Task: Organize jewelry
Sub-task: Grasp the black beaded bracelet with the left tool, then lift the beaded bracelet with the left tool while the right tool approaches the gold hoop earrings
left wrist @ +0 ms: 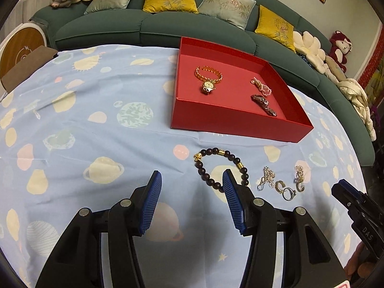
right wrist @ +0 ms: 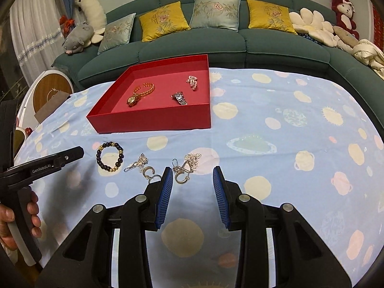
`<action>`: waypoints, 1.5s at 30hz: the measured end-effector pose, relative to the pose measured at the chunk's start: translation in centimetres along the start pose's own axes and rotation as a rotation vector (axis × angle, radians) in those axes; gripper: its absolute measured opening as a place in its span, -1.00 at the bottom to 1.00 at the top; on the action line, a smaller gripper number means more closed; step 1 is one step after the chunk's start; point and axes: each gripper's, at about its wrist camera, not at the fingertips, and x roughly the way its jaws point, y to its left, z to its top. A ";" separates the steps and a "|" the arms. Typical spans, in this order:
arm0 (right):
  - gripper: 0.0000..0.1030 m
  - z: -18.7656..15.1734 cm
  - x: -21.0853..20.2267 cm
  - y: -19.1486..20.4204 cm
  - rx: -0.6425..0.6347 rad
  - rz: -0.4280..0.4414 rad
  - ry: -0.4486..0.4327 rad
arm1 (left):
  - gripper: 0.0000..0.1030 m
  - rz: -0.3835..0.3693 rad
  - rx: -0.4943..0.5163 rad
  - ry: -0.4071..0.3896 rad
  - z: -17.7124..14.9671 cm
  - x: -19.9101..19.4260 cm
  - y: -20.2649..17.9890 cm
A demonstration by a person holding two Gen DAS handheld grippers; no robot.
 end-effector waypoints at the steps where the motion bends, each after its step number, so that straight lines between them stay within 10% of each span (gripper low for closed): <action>1: -0.35 -0.1 0.1 0.0 -0.001 0.000 0.002 | -0.02 0.000 0.002 0.010 0.0 0.5 -0.2; 15: -0.35 -0.2 0.5 0.0 -0.002 0.010 0.013 | -0.02 0.090 0.079 -0.030 0.7 3.9 -1.5; 24: -0.35 -0.3 1.4 0.5 -0.004 0.019 0.038 | -0.90 0.081 0.114 -0.051 0.5 4.0 -1.8; 45: -0.34 -0.2 4.5 2.3 -0.011 0.027 0.069 | -0.90 -0.088 0.121 -0.079 -0.1 -2.6 -1.4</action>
